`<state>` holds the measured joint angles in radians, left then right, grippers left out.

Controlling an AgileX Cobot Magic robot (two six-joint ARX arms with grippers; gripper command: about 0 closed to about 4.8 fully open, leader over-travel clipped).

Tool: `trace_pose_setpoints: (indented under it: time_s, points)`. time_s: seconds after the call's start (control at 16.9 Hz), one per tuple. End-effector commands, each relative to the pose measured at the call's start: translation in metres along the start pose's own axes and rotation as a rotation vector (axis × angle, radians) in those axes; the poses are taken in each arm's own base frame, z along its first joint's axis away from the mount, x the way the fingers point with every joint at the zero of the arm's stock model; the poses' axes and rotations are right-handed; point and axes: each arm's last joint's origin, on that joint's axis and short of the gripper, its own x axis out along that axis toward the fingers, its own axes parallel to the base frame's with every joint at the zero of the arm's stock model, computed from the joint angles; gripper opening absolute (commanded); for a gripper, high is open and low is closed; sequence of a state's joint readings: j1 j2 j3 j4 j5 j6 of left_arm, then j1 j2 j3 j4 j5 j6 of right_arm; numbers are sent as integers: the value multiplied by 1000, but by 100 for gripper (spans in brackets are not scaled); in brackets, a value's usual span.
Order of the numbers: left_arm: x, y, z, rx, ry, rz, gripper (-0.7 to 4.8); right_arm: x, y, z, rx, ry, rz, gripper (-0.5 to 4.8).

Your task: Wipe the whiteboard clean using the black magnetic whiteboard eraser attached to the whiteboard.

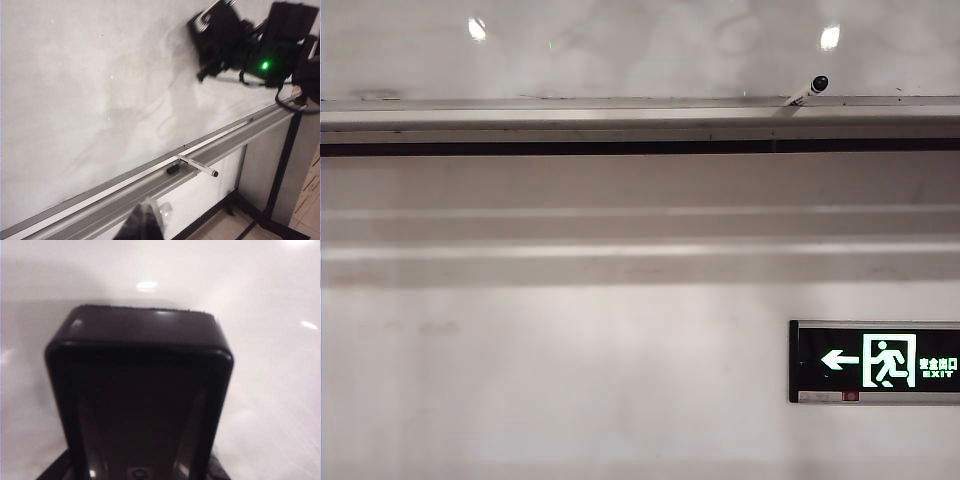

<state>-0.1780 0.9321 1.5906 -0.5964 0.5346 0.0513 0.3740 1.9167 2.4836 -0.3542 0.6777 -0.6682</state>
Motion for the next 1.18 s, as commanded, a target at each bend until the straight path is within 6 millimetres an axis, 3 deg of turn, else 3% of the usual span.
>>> trace_pose_setpoints:
  time_s: [0.06, 0.35, 0.83, 1.18]
  points:
    - [-1, -1, 2, 3, -10, -4, -6, -5, -24, 9, 83, -56, -100, 17]
    - [-1, -1, 2, 2, -9, -4, -6, -4, -45, 13, 144, -151, -143, 17]
    - [-1, -1, 2, 2, -9, -5, -6, -9, -35, 21, 212, -382, 186, 17]
    - [-1, -1, 2, 3, -9, -4, -6, -8, -47, 21, 336, -313, -8, 17]
